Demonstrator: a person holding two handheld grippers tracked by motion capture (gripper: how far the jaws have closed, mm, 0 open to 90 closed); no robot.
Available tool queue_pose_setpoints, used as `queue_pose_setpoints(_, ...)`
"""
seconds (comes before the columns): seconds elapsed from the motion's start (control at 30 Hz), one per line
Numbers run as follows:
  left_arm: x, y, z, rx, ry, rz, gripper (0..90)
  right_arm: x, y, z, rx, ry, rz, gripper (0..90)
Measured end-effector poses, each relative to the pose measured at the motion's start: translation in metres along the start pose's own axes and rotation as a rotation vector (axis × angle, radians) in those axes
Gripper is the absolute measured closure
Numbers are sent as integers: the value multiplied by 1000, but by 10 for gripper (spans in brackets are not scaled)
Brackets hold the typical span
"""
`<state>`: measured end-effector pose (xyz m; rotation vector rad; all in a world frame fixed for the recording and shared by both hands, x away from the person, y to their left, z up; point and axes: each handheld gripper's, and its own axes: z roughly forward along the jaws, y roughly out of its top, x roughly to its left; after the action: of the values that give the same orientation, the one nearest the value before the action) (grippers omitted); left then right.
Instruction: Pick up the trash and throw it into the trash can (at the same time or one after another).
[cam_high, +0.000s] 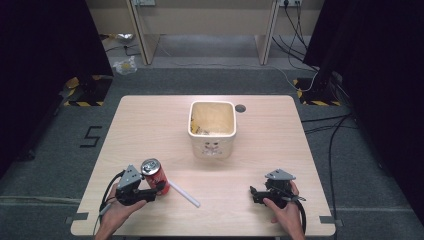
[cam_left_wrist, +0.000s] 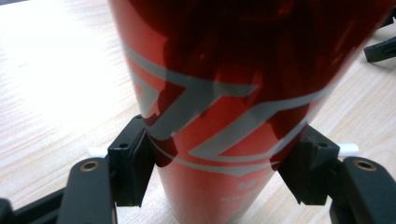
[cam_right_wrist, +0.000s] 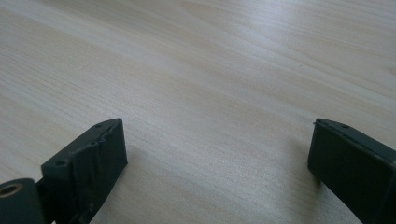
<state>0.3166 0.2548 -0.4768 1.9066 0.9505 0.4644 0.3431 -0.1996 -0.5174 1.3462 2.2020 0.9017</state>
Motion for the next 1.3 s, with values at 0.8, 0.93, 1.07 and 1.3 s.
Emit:
queue_pose_setpoints(0.8,6,47,-8,-22,-64,18,338,0,0,0,-1,0,-2,48)
queue_pose_setpoints(0.93,10,60,-8,-34,-71,16,338,0,0,0,-1,1,0,48)
queue_pose_setpoints(1.07,13,71,-6,-39,-68,20,338,0,0,0,-2,1,-1,47)
queue_pose_setpoints(1.3,13,88,1,-36,-62,51,338,0,0,0,-1,0,-1,47)
